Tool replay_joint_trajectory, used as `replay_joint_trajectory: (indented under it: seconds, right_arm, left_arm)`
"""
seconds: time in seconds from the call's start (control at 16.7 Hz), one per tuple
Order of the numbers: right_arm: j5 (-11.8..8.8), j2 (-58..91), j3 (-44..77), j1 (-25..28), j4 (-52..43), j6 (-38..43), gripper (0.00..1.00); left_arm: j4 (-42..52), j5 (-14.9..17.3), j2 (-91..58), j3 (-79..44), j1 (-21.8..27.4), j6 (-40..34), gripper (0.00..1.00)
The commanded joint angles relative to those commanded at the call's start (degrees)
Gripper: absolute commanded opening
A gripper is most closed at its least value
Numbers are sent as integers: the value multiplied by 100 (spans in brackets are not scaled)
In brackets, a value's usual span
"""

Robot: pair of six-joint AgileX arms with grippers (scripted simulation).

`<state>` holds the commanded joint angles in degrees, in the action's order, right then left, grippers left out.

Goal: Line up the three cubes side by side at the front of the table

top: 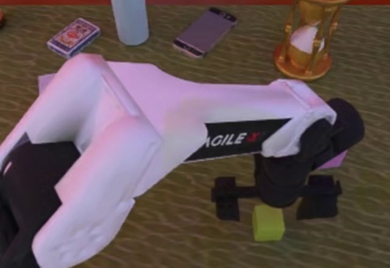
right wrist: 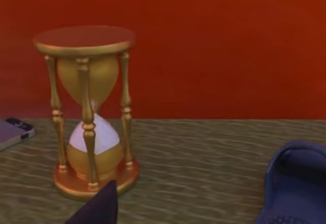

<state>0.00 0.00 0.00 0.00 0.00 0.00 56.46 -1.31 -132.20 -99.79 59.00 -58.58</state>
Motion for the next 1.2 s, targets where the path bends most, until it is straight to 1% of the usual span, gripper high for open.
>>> replay_joint_trajectory:
  seconds: [0.18,0.42,0.54,0.9,1.02,1.2]
  right_arm:
    - [0,0,0,0,0,0,100]
    - [0,0,0,0,0,0,100]
    - [0,0,0,0,0,0,100]
    - [1,53,51,10,-38,6,100]
    - [1,330,318,65,-226,38,100]
    - [-2,1132,1046,216,-717,118,100]
  left_arm:
    - [240,-6,55,-203,-3,-13,100]
    - [1122,-6,283,-775,-58,-41,100]
    - [1337,-5,379,-949,-80,-38,100]
    - [1304,-8,426,-896,-83,-25,100]
    - [1128,-24,716,-616,-249,28,100]
    - [625,-53,1599,190,-734,204,100]
